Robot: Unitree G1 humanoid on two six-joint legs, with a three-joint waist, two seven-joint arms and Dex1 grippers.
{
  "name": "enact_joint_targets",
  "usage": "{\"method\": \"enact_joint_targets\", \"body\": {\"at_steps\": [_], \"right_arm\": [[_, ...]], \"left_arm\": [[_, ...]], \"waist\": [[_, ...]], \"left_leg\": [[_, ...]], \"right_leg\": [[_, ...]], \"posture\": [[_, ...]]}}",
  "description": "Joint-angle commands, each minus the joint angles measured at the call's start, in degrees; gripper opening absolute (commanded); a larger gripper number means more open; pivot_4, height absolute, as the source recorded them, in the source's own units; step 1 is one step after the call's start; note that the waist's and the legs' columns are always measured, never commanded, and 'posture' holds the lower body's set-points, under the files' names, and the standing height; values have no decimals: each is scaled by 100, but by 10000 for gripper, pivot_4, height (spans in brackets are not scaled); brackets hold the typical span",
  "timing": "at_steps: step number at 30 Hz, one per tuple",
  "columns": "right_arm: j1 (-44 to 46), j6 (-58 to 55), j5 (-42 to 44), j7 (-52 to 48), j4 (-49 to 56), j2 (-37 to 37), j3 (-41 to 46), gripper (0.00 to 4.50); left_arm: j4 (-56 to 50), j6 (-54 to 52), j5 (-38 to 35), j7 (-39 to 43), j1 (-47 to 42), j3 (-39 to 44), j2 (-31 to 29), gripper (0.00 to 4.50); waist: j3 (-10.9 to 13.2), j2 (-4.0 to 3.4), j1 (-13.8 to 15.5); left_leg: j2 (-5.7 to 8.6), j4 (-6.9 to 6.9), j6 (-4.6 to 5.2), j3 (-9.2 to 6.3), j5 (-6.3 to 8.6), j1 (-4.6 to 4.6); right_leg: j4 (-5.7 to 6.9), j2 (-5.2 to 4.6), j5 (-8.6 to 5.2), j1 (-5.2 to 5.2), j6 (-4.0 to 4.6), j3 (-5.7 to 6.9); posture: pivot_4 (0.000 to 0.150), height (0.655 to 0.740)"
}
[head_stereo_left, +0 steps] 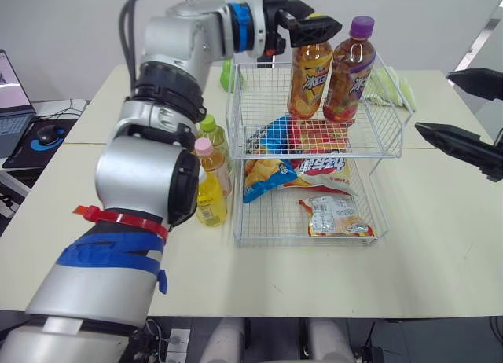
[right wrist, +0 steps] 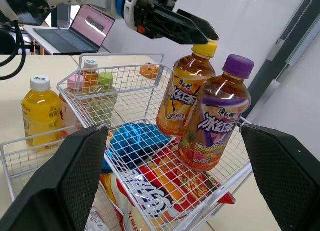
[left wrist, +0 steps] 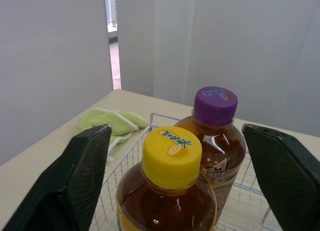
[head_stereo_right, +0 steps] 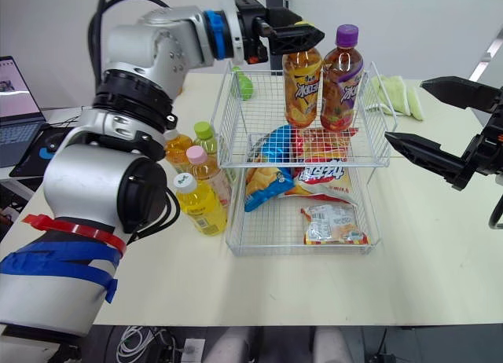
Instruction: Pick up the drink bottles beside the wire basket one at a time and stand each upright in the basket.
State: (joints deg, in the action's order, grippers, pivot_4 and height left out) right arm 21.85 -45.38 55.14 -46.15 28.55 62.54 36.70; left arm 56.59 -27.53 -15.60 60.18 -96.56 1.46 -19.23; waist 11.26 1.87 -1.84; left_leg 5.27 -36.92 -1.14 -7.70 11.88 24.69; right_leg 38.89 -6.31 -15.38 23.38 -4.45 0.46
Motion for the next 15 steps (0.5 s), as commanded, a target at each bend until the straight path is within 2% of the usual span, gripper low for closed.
{"method": "enact_joint_targets", "body": {"at_steps": [1, 7, 15], "right_arm": [[161, 194, -53, 34, -18, 108, 11, 45000], [296, 348, -144, 8, -165, 99, -200, 45000], [578, 473, -186, -331, -413, 124, -682, 45000]], "left_arm": [[-1057, -470, -226, 248, 51, 157, -415, 44715], [-2590, -1357, -578, -46, 652, 553, -1099, 44715], [-4725, -2132, -805, -979, 2337, 1584, -2524, 44715]], "waist": [[0, 0, -3], [-2, -3, 0], [-3, -6, -15]], "left_leg": [[0, 0, 0, -1, 0, 0], [-3, -2, -1, -9, -1, -4], [-8, -3, -4, -8, -2, -10]], "right_leg": [[0, 0, 0, 0, 0, 0], [2, 0, 0, 0, 1, -7], [6, 4, 1, 3, 3, -18]], "posture": [[1500, 7400], [1500, 7400], [1500, 7400]]}}
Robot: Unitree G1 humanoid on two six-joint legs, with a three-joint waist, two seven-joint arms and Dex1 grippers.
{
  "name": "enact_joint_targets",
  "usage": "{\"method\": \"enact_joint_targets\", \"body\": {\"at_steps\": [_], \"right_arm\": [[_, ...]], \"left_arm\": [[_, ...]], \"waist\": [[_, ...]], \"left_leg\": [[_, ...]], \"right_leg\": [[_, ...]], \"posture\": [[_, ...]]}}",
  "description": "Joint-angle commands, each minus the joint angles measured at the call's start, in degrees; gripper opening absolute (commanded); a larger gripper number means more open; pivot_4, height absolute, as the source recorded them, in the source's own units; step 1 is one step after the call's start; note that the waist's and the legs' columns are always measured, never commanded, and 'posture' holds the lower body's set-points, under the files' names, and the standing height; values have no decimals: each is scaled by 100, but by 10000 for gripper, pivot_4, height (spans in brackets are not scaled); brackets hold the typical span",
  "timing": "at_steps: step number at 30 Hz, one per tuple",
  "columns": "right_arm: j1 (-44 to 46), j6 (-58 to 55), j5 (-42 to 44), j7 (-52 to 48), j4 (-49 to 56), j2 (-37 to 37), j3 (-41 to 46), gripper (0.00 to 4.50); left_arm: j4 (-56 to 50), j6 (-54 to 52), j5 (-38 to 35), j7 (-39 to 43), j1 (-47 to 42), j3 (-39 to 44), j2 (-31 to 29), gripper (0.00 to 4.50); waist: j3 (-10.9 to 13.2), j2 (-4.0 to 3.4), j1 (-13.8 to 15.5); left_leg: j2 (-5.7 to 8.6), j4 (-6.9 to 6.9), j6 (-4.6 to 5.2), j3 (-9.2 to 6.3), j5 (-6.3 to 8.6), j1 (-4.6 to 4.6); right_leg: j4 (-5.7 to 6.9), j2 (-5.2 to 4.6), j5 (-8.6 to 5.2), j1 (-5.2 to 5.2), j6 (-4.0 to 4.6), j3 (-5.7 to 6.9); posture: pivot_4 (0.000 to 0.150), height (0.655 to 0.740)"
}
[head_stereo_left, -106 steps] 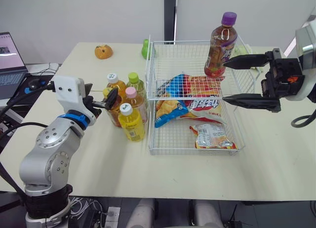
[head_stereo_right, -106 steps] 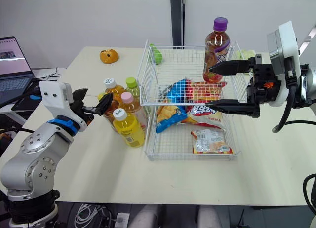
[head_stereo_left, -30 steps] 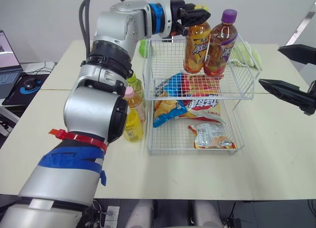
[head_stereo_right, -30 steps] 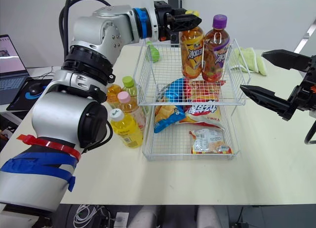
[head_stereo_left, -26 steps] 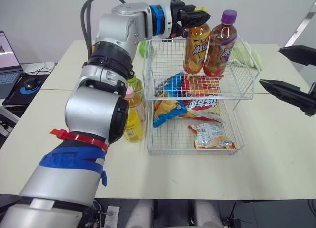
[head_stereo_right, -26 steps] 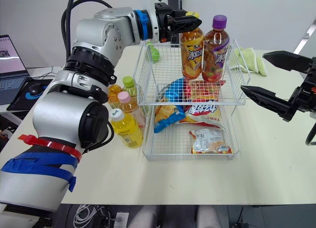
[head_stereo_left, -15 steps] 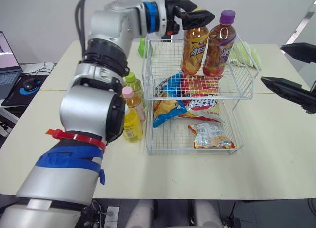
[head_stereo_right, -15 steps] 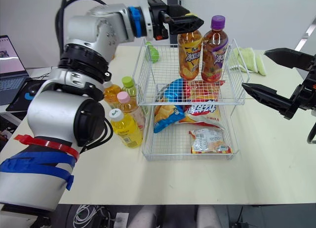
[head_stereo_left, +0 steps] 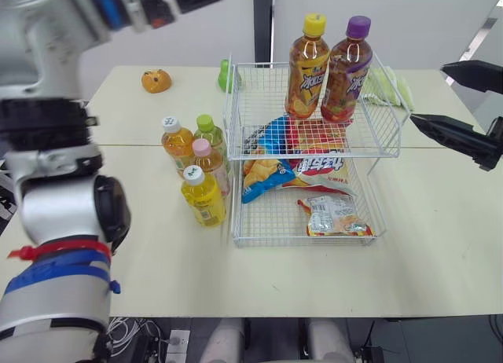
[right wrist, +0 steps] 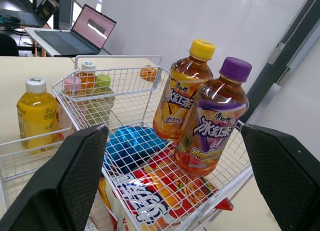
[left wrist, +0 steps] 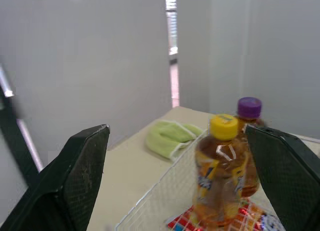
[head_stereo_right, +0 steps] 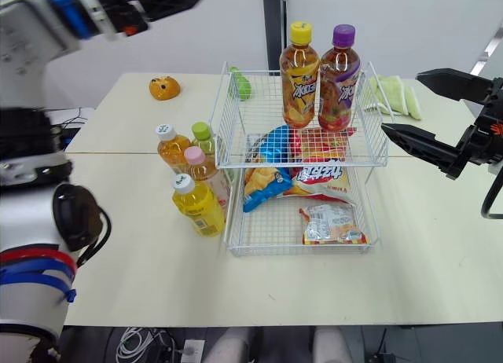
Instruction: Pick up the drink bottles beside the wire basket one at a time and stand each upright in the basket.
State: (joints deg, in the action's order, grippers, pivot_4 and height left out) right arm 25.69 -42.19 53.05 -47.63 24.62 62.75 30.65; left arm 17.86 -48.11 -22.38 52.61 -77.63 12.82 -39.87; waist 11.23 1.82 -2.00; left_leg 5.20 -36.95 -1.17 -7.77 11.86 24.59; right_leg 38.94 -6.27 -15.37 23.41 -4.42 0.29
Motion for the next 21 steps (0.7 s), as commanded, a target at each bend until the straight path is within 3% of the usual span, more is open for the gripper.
{"method": "enact_joint_targets", "body": {"at_steps": [1, 7, 14, 21], "right_arm": [[247, 172, 15, -239, -61, 103, -160, 45000], [958, 330, -92, -728, -376, 11, -993, 45000], [1909, 459, -382, -1211, -725, -371, -1983, 45000], [2315, 257, -639, -1370, -869, -519, -2454, 45000]], "left_arm": [[-1065, -24, -124, -239, 719, 534, -621, 44715], [-2215, 207, -326, -345, 2927, 1657, -1145, 44715], [-2986, 410, -656, -462, 5357, 2671, -756, 44715], [-3798, 770, -736, -910, 6971, 2928, -69, 44715]], "waist": [[-1, -3, -3], [-3, -6, 20], [-5, -8, 39], [-6, -8, 69]], "left_leg": [[1, 0, -3, 3, -2, -1], [-2, 1, 2, 8, 1, -14], [-5, 6, 2, 15, 3, -21], [-12, 7, 2, 8, 3, -20]], "right_leg": [[-1, -1, 0, 0, 0, -4], [-3, 0, 2, -9, 4, -11], [-9, -3, 7, -12, 11, -16], [-11, -2, 10, -13, 17, -7]], "posture": [[1500, 7400], [1500, 7400], [1500, 7400], [1500, 7400]]}}
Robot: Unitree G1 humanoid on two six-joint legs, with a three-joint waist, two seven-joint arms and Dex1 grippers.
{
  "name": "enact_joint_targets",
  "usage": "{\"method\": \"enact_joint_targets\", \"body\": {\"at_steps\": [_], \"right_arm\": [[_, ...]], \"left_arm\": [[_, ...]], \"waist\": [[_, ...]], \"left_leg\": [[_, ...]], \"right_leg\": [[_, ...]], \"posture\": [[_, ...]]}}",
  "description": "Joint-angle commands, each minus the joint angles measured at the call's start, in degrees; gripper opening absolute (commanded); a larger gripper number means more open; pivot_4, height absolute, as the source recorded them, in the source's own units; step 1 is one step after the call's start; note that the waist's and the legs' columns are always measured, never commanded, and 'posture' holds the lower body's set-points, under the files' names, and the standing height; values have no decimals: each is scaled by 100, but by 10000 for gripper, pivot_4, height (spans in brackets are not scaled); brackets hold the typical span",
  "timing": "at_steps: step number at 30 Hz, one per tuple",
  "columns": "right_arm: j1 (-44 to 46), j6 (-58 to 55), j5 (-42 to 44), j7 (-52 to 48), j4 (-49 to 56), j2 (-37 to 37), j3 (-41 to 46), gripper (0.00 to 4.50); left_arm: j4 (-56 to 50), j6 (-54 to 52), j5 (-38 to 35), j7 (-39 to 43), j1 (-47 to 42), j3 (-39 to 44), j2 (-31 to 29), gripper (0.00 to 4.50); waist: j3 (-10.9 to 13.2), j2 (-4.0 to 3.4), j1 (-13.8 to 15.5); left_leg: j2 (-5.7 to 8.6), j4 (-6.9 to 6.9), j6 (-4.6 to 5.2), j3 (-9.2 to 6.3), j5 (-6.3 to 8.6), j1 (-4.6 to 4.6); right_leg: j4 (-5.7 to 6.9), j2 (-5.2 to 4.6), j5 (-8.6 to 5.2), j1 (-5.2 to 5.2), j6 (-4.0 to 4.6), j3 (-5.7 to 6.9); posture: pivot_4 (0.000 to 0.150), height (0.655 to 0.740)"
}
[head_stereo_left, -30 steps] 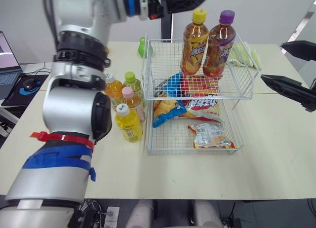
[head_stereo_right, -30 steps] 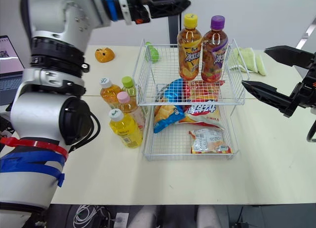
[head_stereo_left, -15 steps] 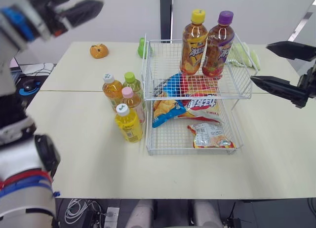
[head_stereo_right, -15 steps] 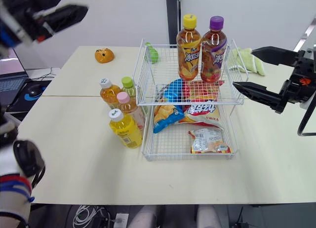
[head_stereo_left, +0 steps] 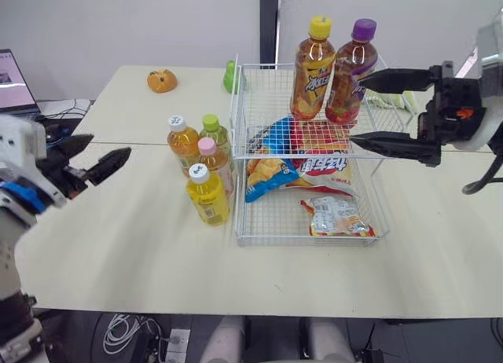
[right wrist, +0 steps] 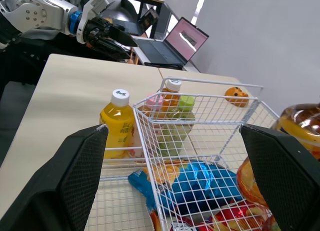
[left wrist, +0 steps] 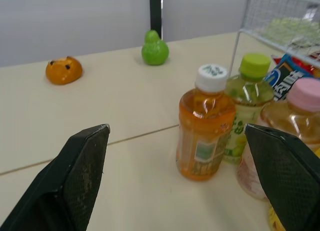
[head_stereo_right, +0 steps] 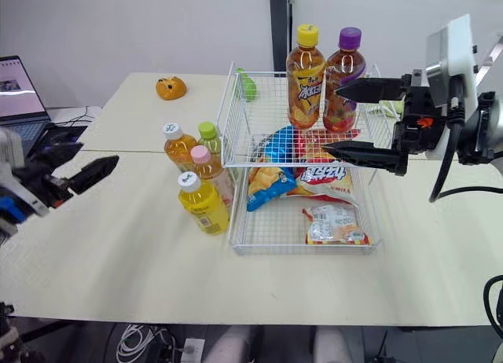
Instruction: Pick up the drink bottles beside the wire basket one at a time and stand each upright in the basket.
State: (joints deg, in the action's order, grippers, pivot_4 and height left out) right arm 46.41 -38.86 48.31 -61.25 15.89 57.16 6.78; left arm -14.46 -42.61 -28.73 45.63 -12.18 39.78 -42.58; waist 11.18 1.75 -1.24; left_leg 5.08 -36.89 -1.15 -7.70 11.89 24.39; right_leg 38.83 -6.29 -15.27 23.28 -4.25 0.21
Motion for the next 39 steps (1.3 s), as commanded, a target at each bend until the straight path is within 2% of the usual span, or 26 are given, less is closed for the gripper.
{"method": "enact_joint_targets", "body": {"at_steps": [1, 7, 14, 20, 27, 39], "right_arm": [[284, -105, -217, 9, -27, 36, -108, 45000], [326, -251, -254, -246, 18, 91, -159, 45000], [331, -450, -108, -435, 106, 174, -1, 45000], [301, -450, -148, -421, 158, 155, 48, 45000], [255, -476, -145, -365, 209, 142, 124, 45000], [254, -517, -102, -326, 245, 112, 163, 45000]], "left_arm": [[-713, 224, -143, -313, 575, 222, 307, 44715], [-1304, 52, -332, -1068, 587, -235, 715, 44715], [-1408, -90, -373, -2009, -213, -1070, 1129, 44715], [-814, 122, 30, -2651, -1079, -1828, 1437, 44715], [16, 594, 637, -3322, -1712, -2171, 1726, 44715], [1170, 1109, 1095, -3310, -2330, -2691, 1839, 44715]], "waist": [[-3, -5, -13], [-3, -3, 62], [-3, -2, 112], [-3, -1, 116], [-3, -1, 103], [-3, 0, 106]], "left_leg": [[0, 1, 0, 5, 1, -1], [-7, 0, 0, 3, 1, -2], [-5, -3, 0, 7, 1, -2], [-4, -3, 0, 5, 0, -2], [-3, -1, -1, 9, 0, -2], [1, -1, -1, 4, 0, -1]], "right_leg": [[-1, -2, 0, 0, 0, -5], [-1, 3, 2, -2, 5, 2], [-1, 6, 3, -3, 4, 1], [1, 7, 3, -4, 4, 3], [1, 8, 3, -1, 4, -1], [0, 7, 4, -2, 2, 2]], "posture": [[1500, 7400], [1500, 7400], [1500, 7400], [1500, 7400], [1500, 7400], [1500, 7400]]}}
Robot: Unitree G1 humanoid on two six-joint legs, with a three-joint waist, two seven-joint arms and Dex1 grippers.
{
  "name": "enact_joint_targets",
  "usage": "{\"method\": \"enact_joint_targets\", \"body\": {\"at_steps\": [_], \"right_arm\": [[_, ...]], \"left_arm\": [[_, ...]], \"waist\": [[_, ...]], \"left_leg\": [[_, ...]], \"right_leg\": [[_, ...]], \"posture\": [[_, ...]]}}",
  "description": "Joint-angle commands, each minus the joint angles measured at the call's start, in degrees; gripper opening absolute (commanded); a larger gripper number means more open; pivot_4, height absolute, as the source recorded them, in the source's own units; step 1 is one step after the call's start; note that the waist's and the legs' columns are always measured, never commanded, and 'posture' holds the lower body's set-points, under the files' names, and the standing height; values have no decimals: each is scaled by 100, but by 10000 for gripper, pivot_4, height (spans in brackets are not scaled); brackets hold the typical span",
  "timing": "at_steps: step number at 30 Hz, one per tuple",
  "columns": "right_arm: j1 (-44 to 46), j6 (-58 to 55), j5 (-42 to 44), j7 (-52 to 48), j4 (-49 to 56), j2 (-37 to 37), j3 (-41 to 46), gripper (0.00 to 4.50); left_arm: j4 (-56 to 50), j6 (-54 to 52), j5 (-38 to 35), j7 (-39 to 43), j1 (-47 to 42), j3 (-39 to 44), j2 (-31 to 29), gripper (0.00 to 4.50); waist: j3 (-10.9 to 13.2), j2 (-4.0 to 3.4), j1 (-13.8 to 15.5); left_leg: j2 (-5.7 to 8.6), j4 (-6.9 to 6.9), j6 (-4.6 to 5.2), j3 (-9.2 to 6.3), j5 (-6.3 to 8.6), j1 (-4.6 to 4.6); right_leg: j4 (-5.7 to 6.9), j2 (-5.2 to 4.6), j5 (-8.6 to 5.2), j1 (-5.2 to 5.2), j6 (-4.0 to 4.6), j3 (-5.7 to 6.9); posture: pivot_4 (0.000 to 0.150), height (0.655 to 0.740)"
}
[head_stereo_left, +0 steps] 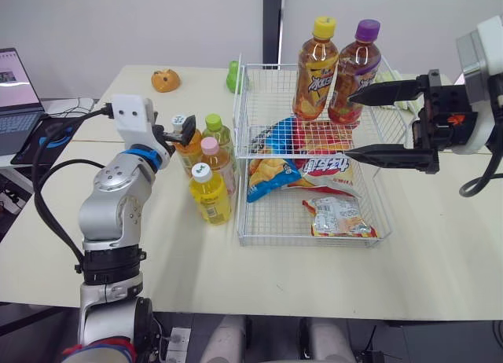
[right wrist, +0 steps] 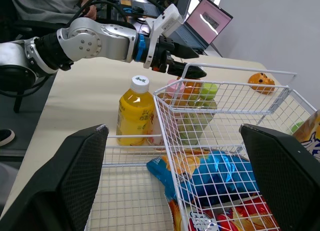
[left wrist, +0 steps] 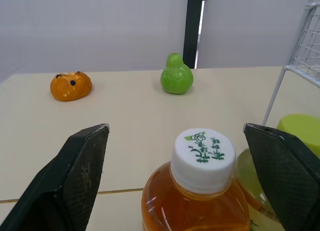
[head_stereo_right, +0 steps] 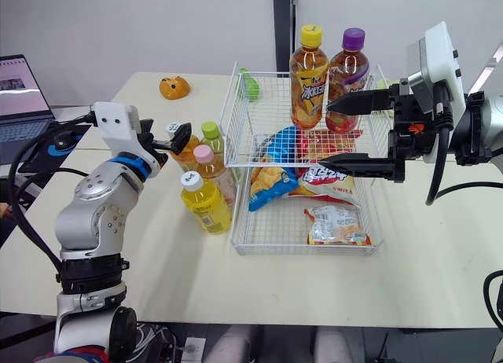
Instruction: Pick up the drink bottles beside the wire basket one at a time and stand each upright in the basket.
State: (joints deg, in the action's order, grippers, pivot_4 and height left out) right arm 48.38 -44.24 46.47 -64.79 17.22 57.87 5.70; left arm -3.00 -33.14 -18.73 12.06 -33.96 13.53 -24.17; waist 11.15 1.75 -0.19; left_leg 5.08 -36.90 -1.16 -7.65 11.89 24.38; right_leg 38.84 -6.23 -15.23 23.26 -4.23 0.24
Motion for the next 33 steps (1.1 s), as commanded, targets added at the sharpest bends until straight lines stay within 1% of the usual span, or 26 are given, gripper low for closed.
{"method": "enact_joint_targets", "body": {"at_steps": [1, 5, 6, 8, 14, 16, 19, 22, 24, 26, 28, 30, 33], "right_arm": [[54, 13, 89, 34, 119, 43, 279, 45000], [62, -26, 124, 62, 148, 48, 302, 45000], [59, -35, 129, 67, 156, 51, 309, 45000], [52, -50, 139, 77, 171, 60, 322, 45000], [37, -78, 146, 102, 176, 69, 348, 45000], [33, -80, 144, 105, 176, 67, 353, 45000], [28, -70, 137, 115, 168, 72, 369, 45000], [20, -38, 106, 122, 151, 85, 389, 45000], [24, -9, 64, 122, 121, 119, 416, 45000], [17, 12, 15, 118, 86, 170, 463, 45000], [-5, 28, -38, 119, 60, 217, 511, 45000], [-45, 38, -74, 124, 44, 271, 561, 45000], [-148, 27, -99, 163, 28, 377, 698, 45000]], "left_arm": [[83, 182, 118, 65, -183, -107, -3, 44715], [262, 246, 166, 166, -293, -201, 4, 44715], [286, 275, 203, 186, -308, -240, -7, 42954], [310, 301, 238, 209, -323, -274, -16, 38569], [318, 300, 296, 225, -303, -269, -6, 19052], [274, 282, 296, 214, -269, -255, -4, 13451], [126, 209, 249, 147, -172, -129, -30, 13520], [-189, 39, 139, 214, -66, 23, -191, 13520], [-445, -186, -5, 379, -94, 192, -461, 13520], [-562, -409, -177, 613, -259, 375, -864, 13520], [-510, -643, -391, 916, -556, 513, -1320, 13520], [-283, -871, -611, 1246, -1042, 603, -1789, 13520], [561, -1068, -760, 1831, -2293, 468, -2468, 13520]], "waist": [[0, 0, 1], [0, 0, 6], [0, 0, 5], [0, 0, 3], [0, 0, 2], [0, 0, 4], [0, 0, 3], [0, 0, -11], [1, 1, -25], [4, 3, -37], [6, 5, -39], [9, 10, -33], [16, 22, 7]], "left_leg": [[0, 0, 0, 0, 0, 0], [1, -1, 0, -2, 0, 0], [1, -1, 0, -3, 0, 1], [2, -1, 0, -2, 0, 1], [1, 0, 0, -2, 0, 1], [1, 0, 0, -4, 0, 1], [2, -1, 0, -3, 0, 1], [1, 0, 0, -3, 0, 1], [0, 1, 0, -2, 0, 2], [-1, 2, 0, -3, 0, 4], [-5, 2, -1, -3, 0, 10], [-4, 0, -1, -9, -1, 19], [3, -9, -5, -13, -3, 38]], "right_leg": [[0, 0, 0, 0, 0, 0], [0, 0, 0, 0, 0, 1], [0, 0, 0, 0, 0, 2], [0, -1, 0, 0, 0, 1], [0, -1, 0, 0, 0, 1], [0, 0, 0, 0, 0, 3], [0, -1, 0, 0, -1, 2], [0, -1, 0, 1, 0, 2], [0, 0, 0, 3, 0, 1], [1, 2, 0, 7, 0, 2], [2, 5, 0, 14, 0, 2], [2, 5, 0, 20, 0, 9], [0, 4, 0, 24, -1, 29]], "posture": [[1500, 7400], [1500, 7400], [1500, 7400], [1500, 7400], [1500, 7400], [1500, 7400], [1500, 7400], [1500, 7400], [1500, 7400], [1500, 7400], [1500, 7400], [1500, 7400], [1500, 7400]]}}
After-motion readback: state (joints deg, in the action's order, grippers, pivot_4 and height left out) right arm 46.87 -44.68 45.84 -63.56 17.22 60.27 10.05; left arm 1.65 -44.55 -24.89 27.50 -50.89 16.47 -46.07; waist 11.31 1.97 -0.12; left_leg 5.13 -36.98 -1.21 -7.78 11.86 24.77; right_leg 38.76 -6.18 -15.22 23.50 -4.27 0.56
